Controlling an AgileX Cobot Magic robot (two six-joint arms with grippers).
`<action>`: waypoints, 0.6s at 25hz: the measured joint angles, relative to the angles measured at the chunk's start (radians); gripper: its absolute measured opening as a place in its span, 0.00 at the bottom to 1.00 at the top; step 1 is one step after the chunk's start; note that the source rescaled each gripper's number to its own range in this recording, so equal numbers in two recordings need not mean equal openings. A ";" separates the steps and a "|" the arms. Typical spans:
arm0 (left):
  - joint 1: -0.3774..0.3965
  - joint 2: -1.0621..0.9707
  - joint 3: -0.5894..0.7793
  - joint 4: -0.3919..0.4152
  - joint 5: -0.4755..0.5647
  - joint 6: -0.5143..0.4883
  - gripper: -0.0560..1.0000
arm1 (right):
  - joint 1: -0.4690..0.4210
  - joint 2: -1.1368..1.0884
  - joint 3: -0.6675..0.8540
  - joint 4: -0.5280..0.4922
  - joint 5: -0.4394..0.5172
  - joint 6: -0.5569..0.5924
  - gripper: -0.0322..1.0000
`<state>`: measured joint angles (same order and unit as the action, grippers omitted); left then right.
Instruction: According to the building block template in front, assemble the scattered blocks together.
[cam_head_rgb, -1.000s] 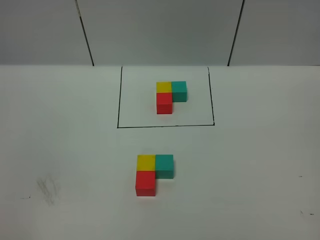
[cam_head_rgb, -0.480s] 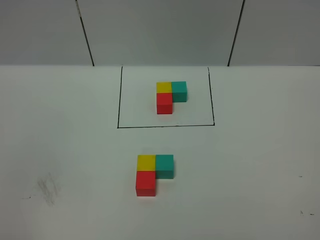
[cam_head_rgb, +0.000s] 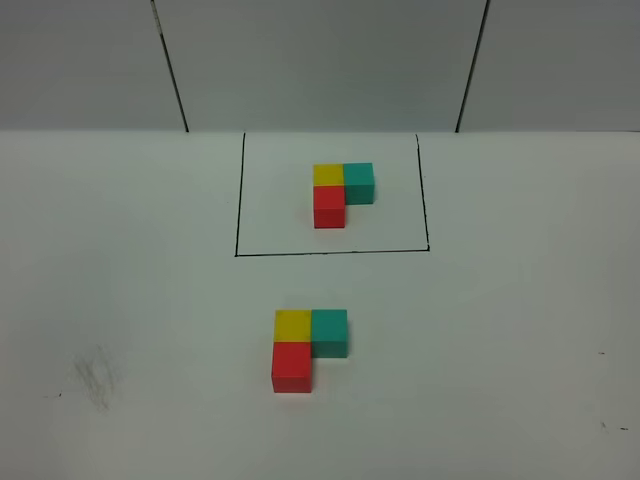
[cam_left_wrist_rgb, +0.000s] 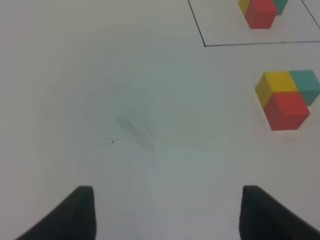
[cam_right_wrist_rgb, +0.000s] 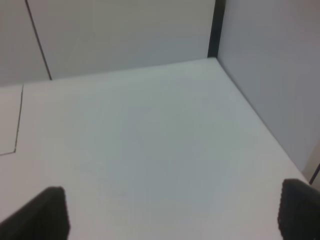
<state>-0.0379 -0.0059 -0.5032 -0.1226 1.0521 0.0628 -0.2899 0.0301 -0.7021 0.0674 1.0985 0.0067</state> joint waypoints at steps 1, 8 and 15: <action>0.000 0.000 0.000 0.000 0.000 0.000 0.39 | 0.002 -0.010 0.029 0.004 -0.007 0.015 0.81; 0.000 0.000 0.000 0.000 0.000 0.000 0.39 | 0.153 -0.036 0.129 0.010 -0.028 0.080 0.81; 0.000 0.000 0.000 0.000 0.000 0.000 0.39 | 0.304 -0.038 0.155 -0.047 0.028 0.083 0.81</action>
<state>-0.0379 -0.0059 -0.5032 -0.1226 1.0521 0.0628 0.0146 -0.0077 -0.5469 0.0199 1.1268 0.0895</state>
